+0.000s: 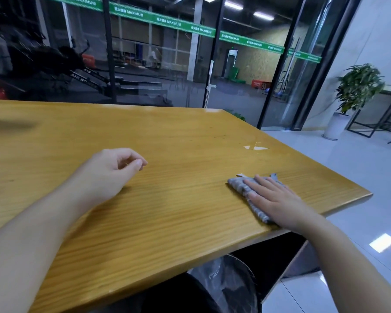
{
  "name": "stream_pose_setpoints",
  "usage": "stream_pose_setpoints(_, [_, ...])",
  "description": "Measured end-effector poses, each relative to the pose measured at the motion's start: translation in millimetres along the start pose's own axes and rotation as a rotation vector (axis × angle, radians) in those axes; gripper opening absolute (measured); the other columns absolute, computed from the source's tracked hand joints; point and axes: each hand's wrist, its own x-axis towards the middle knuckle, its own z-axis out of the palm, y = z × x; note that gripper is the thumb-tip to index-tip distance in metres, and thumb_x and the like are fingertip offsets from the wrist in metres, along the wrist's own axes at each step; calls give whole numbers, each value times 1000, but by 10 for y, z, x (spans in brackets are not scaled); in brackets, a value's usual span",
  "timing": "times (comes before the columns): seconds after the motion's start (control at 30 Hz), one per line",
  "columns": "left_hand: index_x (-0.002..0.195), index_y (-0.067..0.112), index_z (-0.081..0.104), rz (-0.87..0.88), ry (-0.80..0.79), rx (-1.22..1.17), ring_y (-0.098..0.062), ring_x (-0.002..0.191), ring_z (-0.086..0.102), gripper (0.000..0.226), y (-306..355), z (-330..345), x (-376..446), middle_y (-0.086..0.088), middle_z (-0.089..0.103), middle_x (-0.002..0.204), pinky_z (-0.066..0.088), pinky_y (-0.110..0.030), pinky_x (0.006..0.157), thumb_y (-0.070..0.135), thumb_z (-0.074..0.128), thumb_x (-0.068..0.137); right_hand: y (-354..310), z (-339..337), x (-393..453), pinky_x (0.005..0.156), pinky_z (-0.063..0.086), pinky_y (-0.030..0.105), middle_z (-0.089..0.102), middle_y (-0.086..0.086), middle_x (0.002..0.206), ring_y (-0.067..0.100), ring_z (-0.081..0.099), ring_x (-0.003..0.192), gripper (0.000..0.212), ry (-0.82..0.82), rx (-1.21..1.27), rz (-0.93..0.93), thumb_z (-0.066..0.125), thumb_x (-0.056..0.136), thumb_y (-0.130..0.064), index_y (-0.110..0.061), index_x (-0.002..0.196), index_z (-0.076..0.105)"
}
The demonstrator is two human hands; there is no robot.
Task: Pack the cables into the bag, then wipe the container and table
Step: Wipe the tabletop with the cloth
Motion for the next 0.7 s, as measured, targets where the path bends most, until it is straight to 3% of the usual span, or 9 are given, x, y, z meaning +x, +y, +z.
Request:
stream_pose_setpoints(0.13, [81, 37, 66, -4, -8, 10, -8, 83, 62, 19, 12, 3, -4, 18, 68, 82, 50, -36, 82, 30, 52, 92, 134, -45, 246, 118, 2, 37, 0, -12, 160, 12, -4, 147, 50, -19, 19, 96, 17, 99, -53, -47, 148, 9])
stream_pose_setpoints(0.27, [81, 38, 66, 3, 4, 3, -17, 83, 64, 19, 28, -38, -17, 19, 68, 82, 51, -43, 81, 32, 51, 91, -168, -51, 448, 118, 1, 43, -2, -7, 161, 17, -6, 148, 51, -45, 6, 86, 13, 99, -52, -44, 149, 5])
stream_pose_setpoints(0.33, [81, 36, 67, 13, 27, -15, -23, 83, 64, 20, 54, -61, -20, 21, 68, 83, 50, -42, 79, 29, 52, 92, -472, -16, 435, 119, -1, 45, -5, -7, 161, 18, -8, 148, 51, -69, -9, -31, 13, 99, -54, -46, 148, 4])
stream_pose_setpoints(0.53, [80, 33, 65, 2, 129, -10, -20, 85, 64, 19, 21, -126, 13, 9, 69, 83, 48, -37, 80, 23, 53, 91, -1611, 172, -58, 118, -9, 42, -8, -10, 160, 15, -15, 146, 53, -124, -38, -552, 21, 98, -56, -48, 147, 5])
stream_pose_setpoints(0.63, [79, 35, 64, -13, 166, -24, -10, 85, 62, 21, -16, -188, 31, 14, 68, 84, 47, -29, 78, 21, 53, 91, -1850, 187, -18, 118, -9, 42, -5, -10, 160, 14, -13, 146, 51, -164, -33, -659, 23, 99, -54, -48, 147, 8])
stream_pose_setpoints(0.7, [78, 35, 64, -21, 184, -35, -11, 84, 63, 22, -39, -233, 32, 13, 68, 83, 46, -27, 75, 21, 53, 91, -1844, 158, 226, 118, -7, 41, -2, -12, 160, 11, -10, 147, 50, -183, -31, -647, 22, 99, -54, -49, 147, 10])
